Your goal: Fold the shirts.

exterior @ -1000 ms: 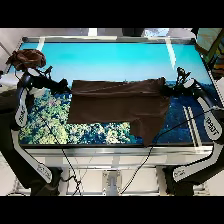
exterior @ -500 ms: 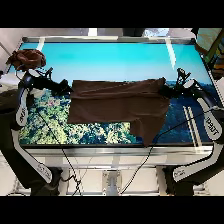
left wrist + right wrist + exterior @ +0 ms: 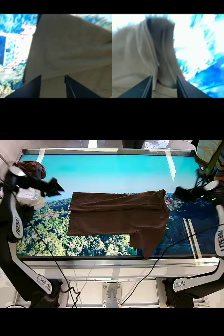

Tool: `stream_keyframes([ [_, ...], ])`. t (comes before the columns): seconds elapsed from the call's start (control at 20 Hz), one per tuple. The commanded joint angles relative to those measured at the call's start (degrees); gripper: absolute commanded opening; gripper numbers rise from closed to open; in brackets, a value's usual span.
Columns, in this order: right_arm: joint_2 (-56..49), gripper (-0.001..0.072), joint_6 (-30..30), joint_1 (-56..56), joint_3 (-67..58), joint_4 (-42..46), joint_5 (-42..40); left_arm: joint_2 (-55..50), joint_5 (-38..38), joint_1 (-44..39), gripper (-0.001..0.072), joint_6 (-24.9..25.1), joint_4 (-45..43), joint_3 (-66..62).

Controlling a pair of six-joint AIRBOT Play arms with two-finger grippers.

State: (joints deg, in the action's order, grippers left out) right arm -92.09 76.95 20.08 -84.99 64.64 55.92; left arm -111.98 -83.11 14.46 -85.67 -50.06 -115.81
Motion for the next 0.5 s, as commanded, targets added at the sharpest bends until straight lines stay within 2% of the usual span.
stream_keyframes([
  [0.0, 5.8, 0.0354, -3.1, 3.3, -8.2, 0.7, 6.8, 4.3, -0.9, 2.8, 0.036, 0.9, 15.1, -9.0],
  [0.1, 10.8, 0.0351, -6.8, 3.8, -11.8, 2.3, 11.0, 10.7, 0.7, 4.7, 0.0341, 8.6, 27.4, -7.9],
  [0.15, 13.7, 0.0317, -8.6, 4.2, -12.8, 3.8, 13.2, 14.4, 0.0, 5.8, 0.0216, 12.2, 30.7, -7.5],
  [0.2, 16.7, 0.0311, -9.4, 4.4, -13.1, 5.7, 14.7, 17.9, -1.2, 6.8, 0.0136, 14.3, 31.2, -7.1],
  [0.35, 26.1, 0.0311, -9.3, 6.5, -13.1, 8.1, 20.3, 29.1, -7.3, 9.4, 0.0137, 16.9, 27.5, -5.9],
  [0.45, 31.9, 0.0304, -9.2, 8.2, -13.0, 8.1, 23.8, 36.3, -10.8, 9.4, 0.0135, 16.8, 18.1, -4.6],
])
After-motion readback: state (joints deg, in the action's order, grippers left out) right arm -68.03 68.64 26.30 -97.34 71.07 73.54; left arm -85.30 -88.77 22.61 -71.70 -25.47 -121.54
